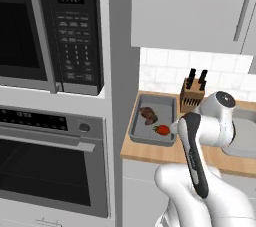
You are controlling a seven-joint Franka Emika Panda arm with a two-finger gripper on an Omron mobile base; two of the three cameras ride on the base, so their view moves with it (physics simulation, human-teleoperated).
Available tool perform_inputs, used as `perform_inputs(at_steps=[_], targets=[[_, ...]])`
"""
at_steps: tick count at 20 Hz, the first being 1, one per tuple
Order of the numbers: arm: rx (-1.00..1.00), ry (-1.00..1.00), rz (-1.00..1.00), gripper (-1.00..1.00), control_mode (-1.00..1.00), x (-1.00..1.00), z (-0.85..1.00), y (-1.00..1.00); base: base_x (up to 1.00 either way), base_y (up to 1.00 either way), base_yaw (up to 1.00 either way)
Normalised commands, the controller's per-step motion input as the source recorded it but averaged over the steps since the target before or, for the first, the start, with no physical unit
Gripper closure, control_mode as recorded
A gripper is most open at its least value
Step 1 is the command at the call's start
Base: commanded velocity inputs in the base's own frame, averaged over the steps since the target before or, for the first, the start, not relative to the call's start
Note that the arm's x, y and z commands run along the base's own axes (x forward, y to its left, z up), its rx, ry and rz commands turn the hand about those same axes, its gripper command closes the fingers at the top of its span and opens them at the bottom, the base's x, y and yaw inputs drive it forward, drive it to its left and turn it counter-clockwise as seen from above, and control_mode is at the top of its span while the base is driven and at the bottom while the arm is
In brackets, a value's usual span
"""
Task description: Place one tomato and one steak in each tupperware on the nearby counter, to pack two identical lunches.
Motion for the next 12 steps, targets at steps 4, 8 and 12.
perform_inputs(at_steps=[4, 8, 12], targets=[[-0.07, 0.04, -0.06, -1.00, -1.00, -0.73, 0.99, 0.00, 0.00, 0.00, 0.00], [-0.04, -0.01, -0.08, -1.00, -1.00, -0.93, 0.32, 0.00, 0.00, 0.00, 0.00], [-0.01, -0.06, 0.00, -1.00, -1.00, -1.00, 0.00, 0.00, 0.00, 0.00, 0.00]])
